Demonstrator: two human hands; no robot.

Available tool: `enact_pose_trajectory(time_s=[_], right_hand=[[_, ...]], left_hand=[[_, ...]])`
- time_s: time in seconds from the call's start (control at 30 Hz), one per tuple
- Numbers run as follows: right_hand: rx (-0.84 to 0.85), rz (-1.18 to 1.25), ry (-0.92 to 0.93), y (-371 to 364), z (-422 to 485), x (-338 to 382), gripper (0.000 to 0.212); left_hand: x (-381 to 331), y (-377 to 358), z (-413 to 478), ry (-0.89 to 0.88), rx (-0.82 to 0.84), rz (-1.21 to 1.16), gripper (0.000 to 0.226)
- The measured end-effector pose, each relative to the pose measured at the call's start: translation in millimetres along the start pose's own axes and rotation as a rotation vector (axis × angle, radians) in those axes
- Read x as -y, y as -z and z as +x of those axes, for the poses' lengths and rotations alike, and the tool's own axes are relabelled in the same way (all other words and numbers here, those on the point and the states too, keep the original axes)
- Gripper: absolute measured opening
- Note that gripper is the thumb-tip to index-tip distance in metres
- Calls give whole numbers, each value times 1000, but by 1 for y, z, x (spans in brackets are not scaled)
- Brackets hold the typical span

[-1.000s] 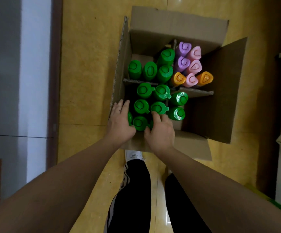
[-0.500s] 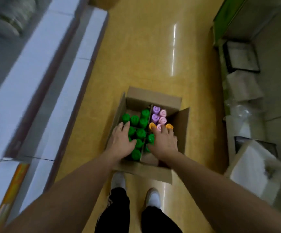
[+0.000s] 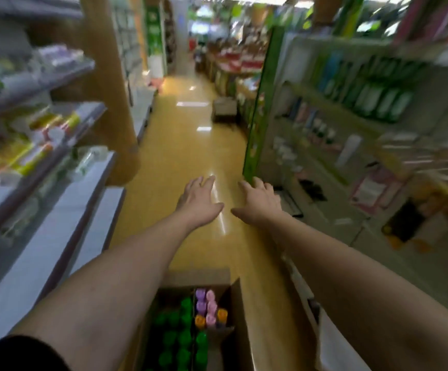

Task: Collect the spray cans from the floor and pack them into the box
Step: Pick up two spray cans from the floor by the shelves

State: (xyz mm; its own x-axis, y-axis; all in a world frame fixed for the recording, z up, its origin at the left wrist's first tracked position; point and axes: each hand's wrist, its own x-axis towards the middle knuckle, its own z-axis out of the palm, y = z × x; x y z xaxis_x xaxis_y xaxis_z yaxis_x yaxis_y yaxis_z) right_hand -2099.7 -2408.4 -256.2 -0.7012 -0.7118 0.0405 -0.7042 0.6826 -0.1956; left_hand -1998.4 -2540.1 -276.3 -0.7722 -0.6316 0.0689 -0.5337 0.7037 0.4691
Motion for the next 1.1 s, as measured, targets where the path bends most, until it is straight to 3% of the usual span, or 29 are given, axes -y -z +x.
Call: enact_pose_trajectory(time_s=[0.2, 0.47, 0.8, 0.97, 1.1], right_hand=[[-177, 11, -198, 80, -22, -25, 86], [-280, -41, -631, 101, -152, -69, 83], [-363, -77, -1282, 99, -422, -76, 88], [-430, -78, -1447, 97, -544, -58, 77], [-408, -76, -1568, 86, -636, -46, 83]], left_hand=[[-92, 53, 38, -289, -35, -34, 82], [-181, 16, -7, -703, 184, 19, 81], [-273, -50, -219, -1170, 496, -57, 81], [-301, -59, -336, -1361, 576, -73, 82], [-320, -75, -431, -1458, 648, -108, 82]])
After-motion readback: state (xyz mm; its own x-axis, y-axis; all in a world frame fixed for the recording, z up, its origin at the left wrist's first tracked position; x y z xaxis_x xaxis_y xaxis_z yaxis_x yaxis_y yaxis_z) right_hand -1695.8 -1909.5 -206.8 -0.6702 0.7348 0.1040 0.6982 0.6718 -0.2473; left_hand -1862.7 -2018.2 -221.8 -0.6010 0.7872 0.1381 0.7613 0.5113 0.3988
